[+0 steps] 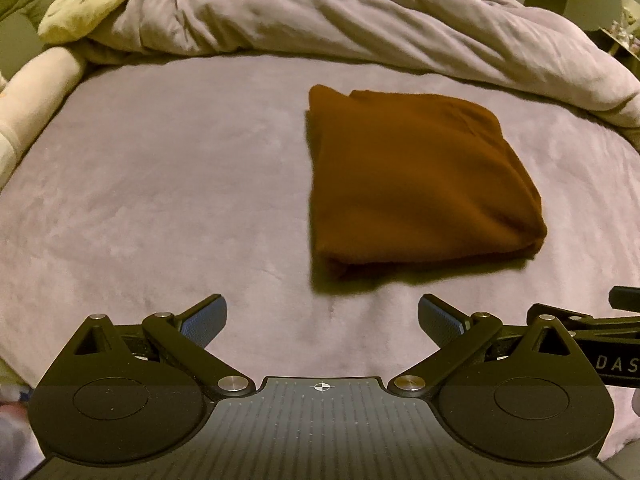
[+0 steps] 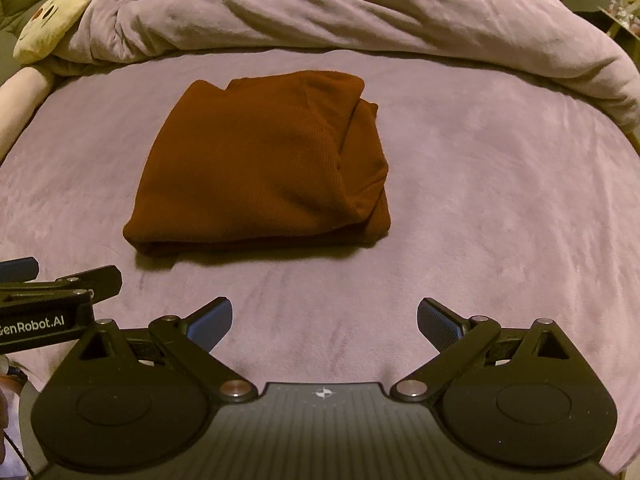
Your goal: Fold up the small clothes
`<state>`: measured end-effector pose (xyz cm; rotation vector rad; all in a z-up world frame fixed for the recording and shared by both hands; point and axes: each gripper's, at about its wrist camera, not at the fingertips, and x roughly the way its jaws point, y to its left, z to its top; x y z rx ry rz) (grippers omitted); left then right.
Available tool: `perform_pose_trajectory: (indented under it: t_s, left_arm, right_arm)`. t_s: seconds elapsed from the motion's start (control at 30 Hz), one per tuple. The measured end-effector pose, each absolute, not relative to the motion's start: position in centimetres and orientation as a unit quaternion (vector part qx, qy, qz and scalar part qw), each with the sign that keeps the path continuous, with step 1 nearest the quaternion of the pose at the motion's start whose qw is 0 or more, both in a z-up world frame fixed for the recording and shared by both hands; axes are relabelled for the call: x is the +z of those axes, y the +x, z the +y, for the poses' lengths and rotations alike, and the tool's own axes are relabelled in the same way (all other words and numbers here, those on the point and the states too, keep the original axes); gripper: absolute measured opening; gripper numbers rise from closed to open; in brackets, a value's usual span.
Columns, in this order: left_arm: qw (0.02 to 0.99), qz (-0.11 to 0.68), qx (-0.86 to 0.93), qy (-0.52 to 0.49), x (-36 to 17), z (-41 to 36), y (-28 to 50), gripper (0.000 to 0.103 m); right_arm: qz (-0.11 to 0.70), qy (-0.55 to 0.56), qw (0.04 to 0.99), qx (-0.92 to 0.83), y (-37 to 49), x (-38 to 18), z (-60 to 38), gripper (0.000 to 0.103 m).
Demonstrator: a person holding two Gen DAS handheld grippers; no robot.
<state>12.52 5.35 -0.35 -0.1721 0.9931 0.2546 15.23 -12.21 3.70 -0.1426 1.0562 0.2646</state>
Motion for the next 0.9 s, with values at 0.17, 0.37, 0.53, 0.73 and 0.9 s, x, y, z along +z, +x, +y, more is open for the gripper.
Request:
perform_pose_trajectory:
  t_s: [0.17, 0.37, 0.53, 0.73, 0.9]
  left_arm:
    - [0.867, 0.478, 0.119, -0.08, -0.4, 5.31, 12.55, 0.103]
    - [0.867, 0.478, 0.119, -0.079, -0.38, 5.17, 12.48, 0.103]
    - [0.866, 0.479, 0.118, -0.077, -0.44, 5.11, 12.45, 0.103]
    - [0.865, 0.482, 0.117, -0.074, -0.66, 4.87, 12.52, 0.103]
    - [0.865, 0.482, 0.117, -0.071, -0.79, 4.93, 12.56, 0.103]
  right_arm:
    - [0.504, -0.065, 0.852, 0.123, 15.22, 3.64, -12.3, 0.099]
    - [0.503, -0.065, 0.853, 0.122, 15.18, 3.73, -12.35, 0.099]
    - [0.502, -0.065, 0.854, 0.121, 15.14, 3.76, -12.42, 0.099]
    - [0.504, -0.06, 0.853, 0.119, 15.23, 3.73, -12.64, 0.099]
    - [0.505, -0.057, 0.853, 0.121, 15.28, 3.68, -12.66, 0.099]
